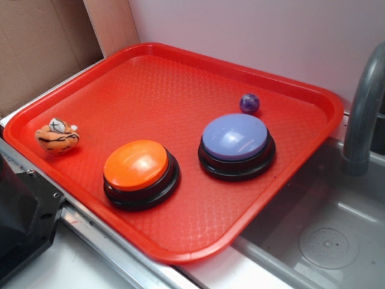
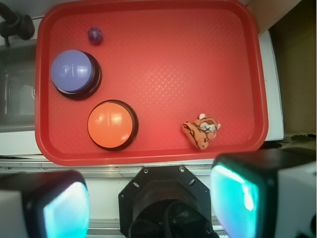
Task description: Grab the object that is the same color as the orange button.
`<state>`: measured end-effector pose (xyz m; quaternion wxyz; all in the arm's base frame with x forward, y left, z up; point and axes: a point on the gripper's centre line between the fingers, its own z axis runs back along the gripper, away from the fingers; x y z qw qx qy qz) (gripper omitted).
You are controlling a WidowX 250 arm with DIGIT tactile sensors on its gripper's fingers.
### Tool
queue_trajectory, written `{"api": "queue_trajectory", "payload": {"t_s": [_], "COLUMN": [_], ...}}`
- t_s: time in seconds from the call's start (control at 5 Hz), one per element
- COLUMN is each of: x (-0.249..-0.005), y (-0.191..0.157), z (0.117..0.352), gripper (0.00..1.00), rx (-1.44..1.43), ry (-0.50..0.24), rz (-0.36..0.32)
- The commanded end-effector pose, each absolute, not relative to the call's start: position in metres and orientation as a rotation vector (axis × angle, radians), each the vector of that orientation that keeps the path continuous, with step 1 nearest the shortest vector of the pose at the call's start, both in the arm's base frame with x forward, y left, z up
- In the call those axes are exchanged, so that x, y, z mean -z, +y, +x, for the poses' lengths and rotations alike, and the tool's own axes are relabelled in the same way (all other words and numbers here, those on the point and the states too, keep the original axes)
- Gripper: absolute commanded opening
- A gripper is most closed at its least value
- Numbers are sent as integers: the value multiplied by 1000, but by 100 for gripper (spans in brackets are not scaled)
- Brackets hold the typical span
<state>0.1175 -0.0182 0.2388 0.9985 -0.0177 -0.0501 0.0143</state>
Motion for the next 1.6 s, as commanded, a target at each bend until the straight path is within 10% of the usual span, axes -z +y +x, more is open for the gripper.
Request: {"api": "queue_trajectory", "payload": {"t_s": [0.0,0.4,1.4], "x": [-239,-160,-35], "y": [-18,42,80], "z": [117,157,136], "gripper": [100,100,100], "rx": [-29,-321,-563], "ry": [-100,40,66], "rz": [-36,-18,-58]}}
